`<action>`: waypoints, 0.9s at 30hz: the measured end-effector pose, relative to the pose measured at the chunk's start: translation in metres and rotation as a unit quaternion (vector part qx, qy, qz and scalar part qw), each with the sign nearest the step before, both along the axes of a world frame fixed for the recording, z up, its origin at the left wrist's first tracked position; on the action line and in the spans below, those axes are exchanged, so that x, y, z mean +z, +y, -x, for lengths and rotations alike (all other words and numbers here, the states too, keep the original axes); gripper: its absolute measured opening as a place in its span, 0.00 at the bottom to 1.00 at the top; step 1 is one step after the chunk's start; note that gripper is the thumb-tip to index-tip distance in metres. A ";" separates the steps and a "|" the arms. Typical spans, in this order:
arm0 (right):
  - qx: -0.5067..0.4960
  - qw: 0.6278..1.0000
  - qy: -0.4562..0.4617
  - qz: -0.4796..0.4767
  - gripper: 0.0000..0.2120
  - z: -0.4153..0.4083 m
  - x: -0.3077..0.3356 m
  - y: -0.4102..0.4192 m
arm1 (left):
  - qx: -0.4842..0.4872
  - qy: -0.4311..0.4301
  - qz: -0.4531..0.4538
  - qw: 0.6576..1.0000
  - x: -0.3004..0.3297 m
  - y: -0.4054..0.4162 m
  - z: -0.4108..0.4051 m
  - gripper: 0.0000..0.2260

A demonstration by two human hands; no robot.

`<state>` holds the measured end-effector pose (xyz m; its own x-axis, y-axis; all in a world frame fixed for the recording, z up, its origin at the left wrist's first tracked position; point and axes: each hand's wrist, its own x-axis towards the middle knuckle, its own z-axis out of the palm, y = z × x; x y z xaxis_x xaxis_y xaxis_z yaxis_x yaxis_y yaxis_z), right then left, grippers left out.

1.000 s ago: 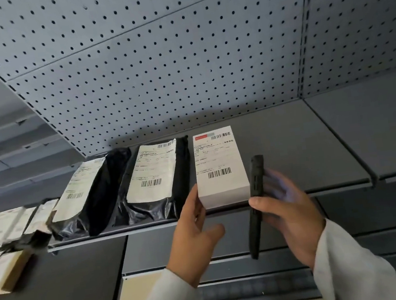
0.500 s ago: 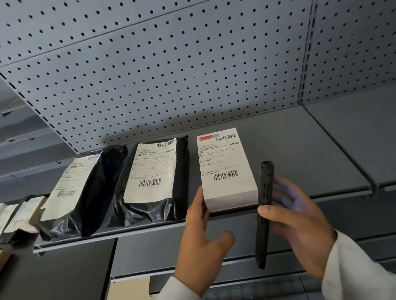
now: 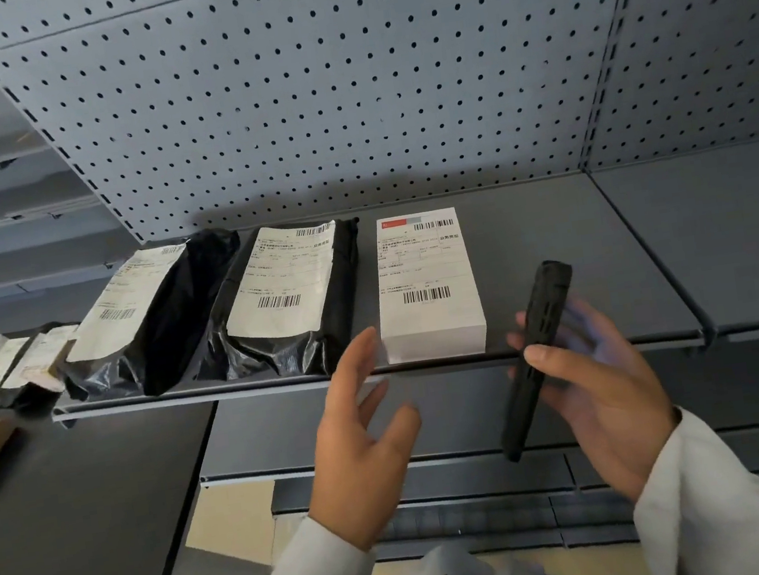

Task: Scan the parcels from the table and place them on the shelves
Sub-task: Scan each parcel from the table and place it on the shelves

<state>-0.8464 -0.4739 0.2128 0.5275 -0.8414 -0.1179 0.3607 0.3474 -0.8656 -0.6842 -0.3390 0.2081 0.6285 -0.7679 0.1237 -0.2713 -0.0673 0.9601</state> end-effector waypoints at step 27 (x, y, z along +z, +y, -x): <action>0.354 0.920 0.130 -0.109 0.49 -0.022 -0.075 0.124 | 0.330 0.238 -0.105 0.908 -0.036 0.165 0.081 0.18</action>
